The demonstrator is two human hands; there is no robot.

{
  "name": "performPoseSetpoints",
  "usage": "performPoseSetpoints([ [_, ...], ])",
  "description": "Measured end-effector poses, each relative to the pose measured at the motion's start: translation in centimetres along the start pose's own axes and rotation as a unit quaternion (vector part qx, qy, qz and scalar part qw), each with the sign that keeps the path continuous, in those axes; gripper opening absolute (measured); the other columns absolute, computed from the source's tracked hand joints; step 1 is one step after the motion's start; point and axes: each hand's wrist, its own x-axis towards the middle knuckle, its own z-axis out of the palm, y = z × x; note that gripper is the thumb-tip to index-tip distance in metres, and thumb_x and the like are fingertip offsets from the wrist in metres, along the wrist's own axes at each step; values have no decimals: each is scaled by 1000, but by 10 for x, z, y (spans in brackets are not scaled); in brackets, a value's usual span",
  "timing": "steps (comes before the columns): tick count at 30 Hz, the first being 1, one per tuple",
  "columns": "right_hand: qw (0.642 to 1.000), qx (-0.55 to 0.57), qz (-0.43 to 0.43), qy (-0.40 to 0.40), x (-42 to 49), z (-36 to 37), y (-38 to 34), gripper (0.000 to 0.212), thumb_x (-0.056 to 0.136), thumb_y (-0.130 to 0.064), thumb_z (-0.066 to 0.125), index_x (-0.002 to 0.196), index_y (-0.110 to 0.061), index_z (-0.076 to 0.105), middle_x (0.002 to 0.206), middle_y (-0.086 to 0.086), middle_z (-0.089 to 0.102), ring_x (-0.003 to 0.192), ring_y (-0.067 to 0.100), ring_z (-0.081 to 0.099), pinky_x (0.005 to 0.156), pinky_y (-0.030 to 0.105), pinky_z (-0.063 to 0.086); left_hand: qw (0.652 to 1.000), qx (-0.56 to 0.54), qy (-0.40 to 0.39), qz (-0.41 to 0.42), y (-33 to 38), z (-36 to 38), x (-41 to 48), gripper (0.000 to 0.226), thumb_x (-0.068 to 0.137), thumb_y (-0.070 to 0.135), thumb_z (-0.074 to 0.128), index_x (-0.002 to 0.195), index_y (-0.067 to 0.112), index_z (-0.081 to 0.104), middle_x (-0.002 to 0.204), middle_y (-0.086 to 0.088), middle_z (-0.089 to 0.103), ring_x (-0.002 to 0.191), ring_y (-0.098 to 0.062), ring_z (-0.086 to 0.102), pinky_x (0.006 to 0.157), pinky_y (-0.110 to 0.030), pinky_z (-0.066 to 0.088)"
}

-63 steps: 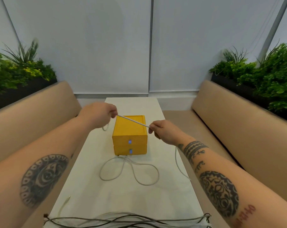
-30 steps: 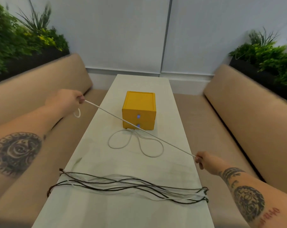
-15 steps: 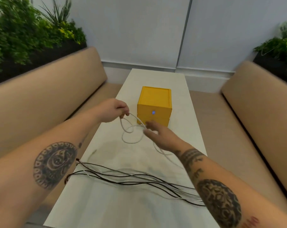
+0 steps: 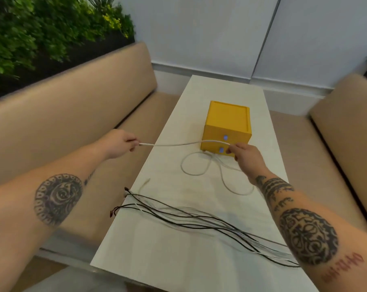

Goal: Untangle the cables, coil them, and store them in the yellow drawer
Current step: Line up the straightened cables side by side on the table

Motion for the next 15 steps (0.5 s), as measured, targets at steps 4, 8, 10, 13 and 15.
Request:
performPoseSetpoints([
  [4,988,-124,16,-90,-10,-4,32,22,97,-33,59,88,-24,77,101,0,72,95,22,62,89,41,51,999,-2,-34,-2,-16,1,-4,30,100,17,55,77,30,68,72,6,65,71,-13,54,61,-24,41],
  [8,972,-161,59,-160,-27,0,52,20,95,-37,61,90,-31,79,103,-8,73,97,16,63,94,38,50,995,-3,-102,-7,-30,24,-9,33,98,14,58,69,28,67,89,1,75,88,-19,63,73,-26,45],
  [10,963,-170,81,-192,-38,2,60,19,94,-40,62,91,-34,79,86,-7,71,88,16,62,83,32,48,992,-11,-122,-8,-40,37,-19,29,96,15,62,71,27,71,81,9,75,79,-1,64,68,-16,44],
  [13,944,-202,97,-241,-53,9,73,19,93,-43,63,98,-34,79,84,-6,72,86,14,64,76,25,46,988,-31,-150,-19,-61,64,-35,14,91,23,72,79,32,73,83,12,75,70,10,60,58,-2,37],
  [15,934,-227,102,-257,-61,15,85,18,91,-43,67,101,-34,78,97,-9,75,91,13,67,81,25,50,985,-37,-168,-13,-73,78,-45,12,89,25,75,82,35,74,87,8,75,82,-4,66,72,-12,48],
])
